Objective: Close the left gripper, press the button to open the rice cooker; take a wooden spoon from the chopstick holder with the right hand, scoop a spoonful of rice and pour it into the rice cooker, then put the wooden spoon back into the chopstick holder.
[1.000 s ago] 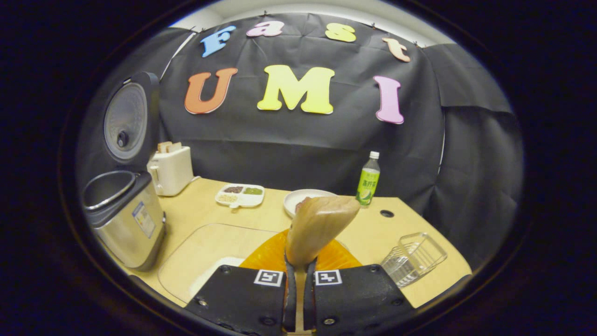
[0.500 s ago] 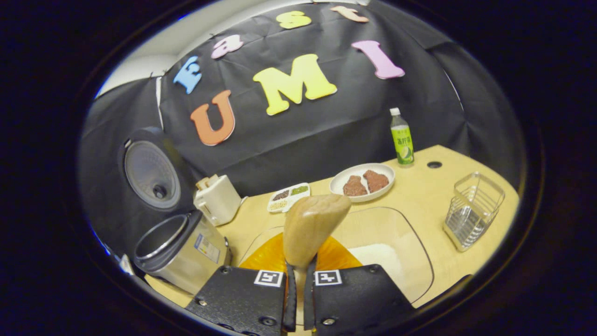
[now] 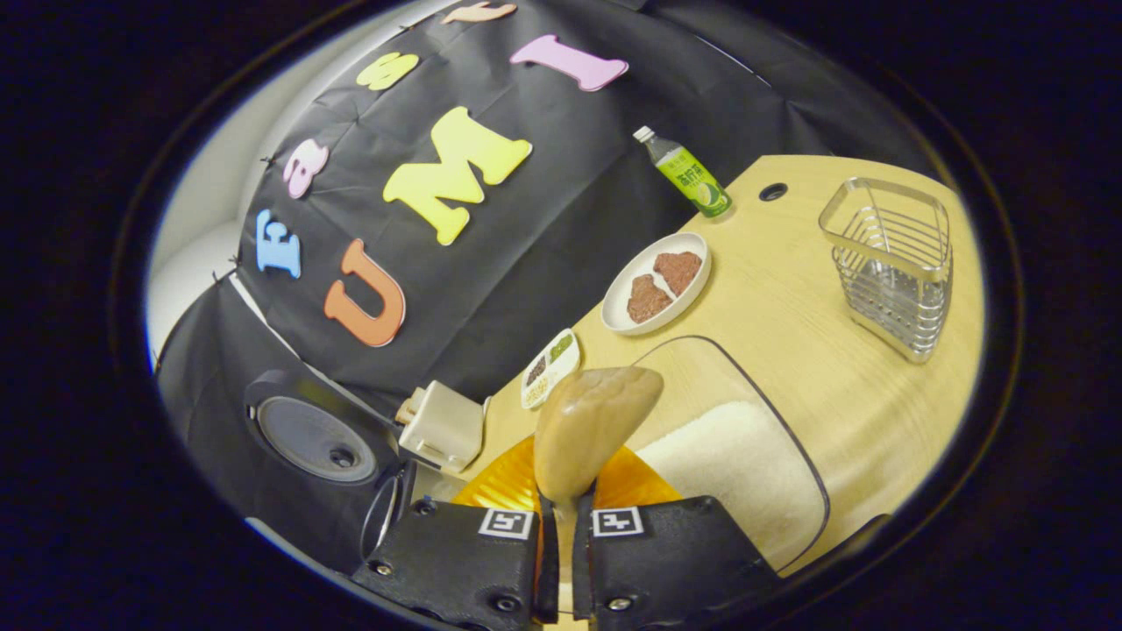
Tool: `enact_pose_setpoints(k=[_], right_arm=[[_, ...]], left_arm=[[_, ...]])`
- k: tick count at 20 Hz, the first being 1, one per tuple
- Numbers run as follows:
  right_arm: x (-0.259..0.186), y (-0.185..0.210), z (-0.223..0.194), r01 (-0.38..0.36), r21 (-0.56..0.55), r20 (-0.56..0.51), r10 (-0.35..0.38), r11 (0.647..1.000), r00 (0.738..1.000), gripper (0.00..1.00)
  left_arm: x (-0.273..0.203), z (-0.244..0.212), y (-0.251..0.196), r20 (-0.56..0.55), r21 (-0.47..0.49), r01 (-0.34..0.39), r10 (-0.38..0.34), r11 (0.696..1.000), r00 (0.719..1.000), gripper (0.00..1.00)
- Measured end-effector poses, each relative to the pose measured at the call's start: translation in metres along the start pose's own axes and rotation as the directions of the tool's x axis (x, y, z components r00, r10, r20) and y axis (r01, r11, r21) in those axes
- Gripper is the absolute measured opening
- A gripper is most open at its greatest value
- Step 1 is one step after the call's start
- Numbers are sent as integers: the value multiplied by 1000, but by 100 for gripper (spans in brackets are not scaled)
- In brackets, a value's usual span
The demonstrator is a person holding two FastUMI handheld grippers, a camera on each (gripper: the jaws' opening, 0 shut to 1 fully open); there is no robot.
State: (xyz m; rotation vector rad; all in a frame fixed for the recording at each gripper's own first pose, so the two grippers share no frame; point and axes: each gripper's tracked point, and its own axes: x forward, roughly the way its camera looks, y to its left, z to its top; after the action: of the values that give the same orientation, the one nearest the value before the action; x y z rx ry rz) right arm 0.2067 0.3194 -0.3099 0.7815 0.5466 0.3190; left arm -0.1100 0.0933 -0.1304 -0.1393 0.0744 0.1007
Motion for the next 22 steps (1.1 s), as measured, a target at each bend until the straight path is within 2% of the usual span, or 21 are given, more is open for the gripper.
enact_pose_setpoints(k=[3, 8, 12, 15, 17, 18, 19, 20, 21, 22], right_arm=[[-9, -5, 14, -29, 130, 17, 27, 991, 999, 11], [-26, -21, 46, -65, 232, 98, 43, 970, 994, 11], [-40, -8, 53, -185, 393, 122, 149, 901, 981, 11], [-45, 4, 51, -220, 508, 121, 183, 833, 976, 11], [-57, 16, 44, -219, 539, 122, 182, 813, 976, 11], [-59, 20, 42, -211, 558, 128, 169, 802, 977, 11], [-60, 17, 34, -162, 583, 114, 117, 796, 987, 11], [-59, 10, 26, -91, 625, 95, 40, 776, 995, 11], [-61, 8, 20, -51, 655, 88, -10, 754, 996, 11], [-62, 23, 18, -81, 652, 93, 26, 754, 995, 11]], left_arm=[[-1, 1, -1, -4, 15, -2, 2, 1000, 1000, 95], [-4, 6, -5, 16, 53, -4, 3, 999, 1000, 94], [0, -1, -12, -4, 53, 10, -10, 999, 1000, 94], [1, -4, -11, -15, 71, 3, -2, 997, 1000, 94], [3, -5, -14, -16, 70, 6, -5, 998, 1000, 95], [4, -5, -16, -22, 64, 12, -11, 998, 1000, 89], [3, -6, -17, -27, 59, 17, -15, 998, 1000, 95], [3, -6, -17, -27, 59, 17, -15, 998, 1000, 95], [2, -5, -15, -26, 63, 13, -11, 998, 1000, 95], [2, -5, -12, -25, 67, 7, -5, 998, 1000, 95]])
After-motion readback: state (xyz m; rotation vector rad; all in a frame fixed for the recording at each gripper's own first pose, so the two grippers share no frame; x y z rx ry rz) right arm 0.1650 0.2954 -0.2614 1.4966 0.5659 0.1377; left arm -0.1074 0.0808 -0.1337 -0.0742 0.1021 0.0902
